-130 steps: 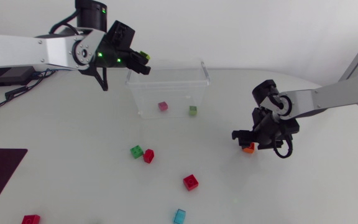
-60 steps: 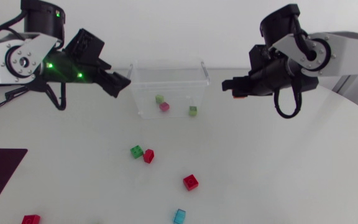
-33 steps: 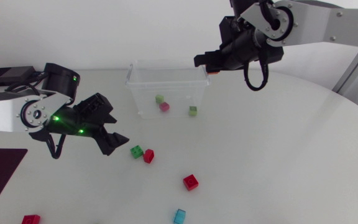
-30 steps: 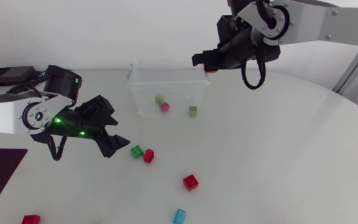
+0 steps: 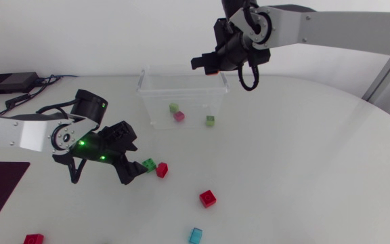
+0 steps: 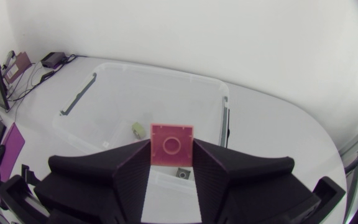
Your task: Pick up the duplo bricks and place them in the container
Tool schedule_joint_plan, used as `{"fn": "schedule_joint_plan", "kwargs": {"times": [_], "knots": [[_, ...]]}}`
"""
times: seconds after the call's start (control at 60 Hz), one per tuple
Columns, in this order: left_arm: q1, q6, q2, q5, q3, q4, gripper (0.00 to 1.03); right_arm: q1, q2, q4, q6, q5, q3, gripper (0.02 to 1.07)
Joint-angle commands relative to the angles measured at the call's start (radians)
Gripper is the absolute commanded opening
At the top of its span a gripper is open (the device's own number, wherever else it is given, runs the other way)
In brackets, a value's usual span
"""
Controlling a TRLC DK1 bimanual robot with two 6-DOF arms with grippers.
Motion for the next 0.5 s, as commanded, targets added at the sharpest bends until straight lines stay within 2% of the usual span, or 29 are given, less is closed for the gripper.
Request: {"fn": "schedule_joint_plan", "kwargs": {"times": [0.0,0.083,0.117,0.133,0.15,0.217,0.25,0.3,0.483], "knots": [[-0.022,0.026,0.042,0.007,-0.028,0.016,0.98,0.013,0.051,0.024,-0.023,0.01,0.044,0.31],[-0.042,0.024,0.069,0.007,-0.029,0.049,0.98,0.013,0.089,0.031,-0.032,0.01,0.078,0.33],[-0.047,0.024,0.091,0.002,-0.025,0.068,0.98,0.012,0.106,0.029,-0.032,0.01,0.092,0.39],[-0.047,0.024,0.096,-0.001,-0.025,0.071,0.98,0.012,0.112,0.029,-0.032,0.01,0.095,0.45],[-0.048,0.024,0.108,-0.004,-0.02,0.077,0.98,0.01,0.117,0.029,-0.035,0.01,0.1,0.58],[-0.047,0.024,0.135,-0.009,-0.014,0.103,0.98,0.008,0.123,0.029,-0.04,0.01,0.101,0.9],[-0.042,0.026,0.151,-0.009,-0.013,0.117,0.98,0.008,0.118,0.027,-0.043,0.01,0.095,0.98],[-0.031,0.03,0.162,-0.009,-0.01,0.125,0.98,0.01,0.1,0.026,-0.049,0.01,0.078,1.01],[-0.002,0.055,0.186,-0.009,0.007,0.134,0.98,0.05,-0.051,0.078,-0.105,-0.001,-0.094,1.01]]}}
